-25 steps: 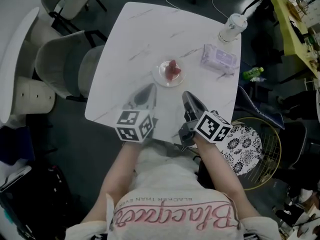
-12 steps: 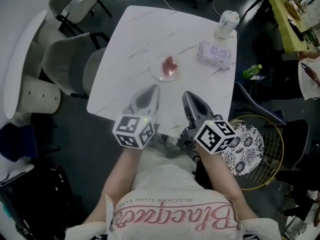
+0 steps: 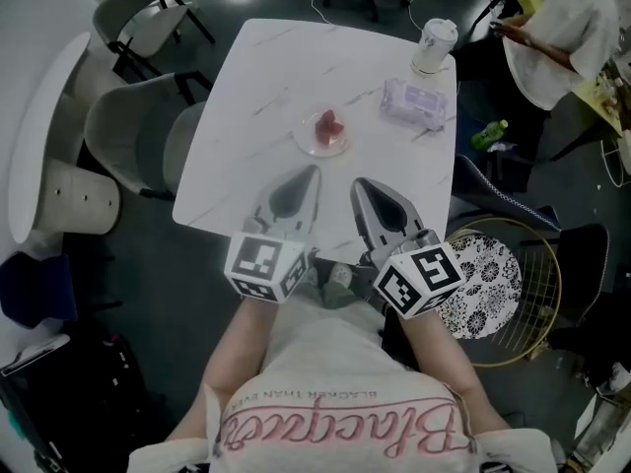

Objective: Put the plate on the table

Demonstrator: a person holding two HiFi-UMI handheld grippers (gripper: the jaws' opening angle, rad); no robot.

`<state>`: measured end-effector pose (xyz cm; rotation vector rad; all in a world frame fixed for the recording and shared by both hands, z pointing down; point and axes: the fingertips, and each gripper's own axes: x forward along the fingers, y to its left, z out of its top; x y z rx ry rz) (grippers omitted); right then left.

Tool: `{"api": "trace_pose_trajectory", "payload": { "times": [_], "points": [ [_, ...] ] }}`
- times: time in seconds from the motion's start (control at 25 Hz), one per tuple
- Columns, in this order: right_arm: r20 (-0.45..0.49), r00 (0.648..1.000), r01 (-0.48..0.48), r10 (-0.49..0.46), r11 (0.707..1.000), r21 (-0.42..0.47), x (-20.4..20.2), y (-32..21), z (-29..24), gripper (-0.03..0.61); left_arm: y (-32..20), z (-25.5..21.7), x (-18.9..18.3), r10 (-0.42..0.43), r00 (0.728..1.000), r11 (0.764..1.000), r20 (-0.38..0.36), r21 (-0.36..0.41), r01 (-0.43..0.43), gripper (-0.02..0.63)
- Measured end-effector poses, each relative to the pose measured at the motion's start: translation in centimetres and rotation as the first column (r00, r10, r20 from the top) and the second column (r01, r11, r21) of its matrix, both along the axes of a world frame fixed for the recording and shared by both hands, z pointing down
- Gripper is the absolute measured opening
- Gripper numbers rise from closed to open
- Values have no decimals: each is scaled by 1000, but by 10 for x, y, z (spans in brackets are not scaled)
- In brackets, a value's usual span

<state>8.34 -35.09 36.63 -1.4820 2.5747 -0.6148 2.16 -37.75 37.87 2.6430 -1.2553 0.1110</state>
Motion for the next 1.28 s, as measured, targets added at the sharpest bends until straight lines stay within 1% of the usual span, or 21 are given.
{"api": "trace_pose_trajectory", "payload": {
  "times": [0.12, 0.32, 0.44, 0.72, 1.28],
  "points": [
    [-32, 999, 1, 0, 999, 48, -2, 4, -16, 2, 6, -13, 1, 17, 1000, 999, 14, 46, -18, 2],
    [-52, 999, -13, 17, 996, 91, -4, 11, -32, 2, 17, -35, 1, 34, 999, 994, -3, 102, -34, 2],
    [-85, 996, -12, 22, 993, 119, -8, 16, -39, 2, 21, -44, 0, 41, 999, 992, -6, 122, -40, 2],
    [-112, 994, 2, 14, 990, 141, -16, 23, -46, 2, 30, -49, -2, 38, 999, 990, -15, 139, -35, 2],
    [-118, 993, 19, 0, 988, 154, -25, 25, -50, 2, 33, -60, -5, 40, 999, 983, -18, 178, -36, 2]
  ]
}}
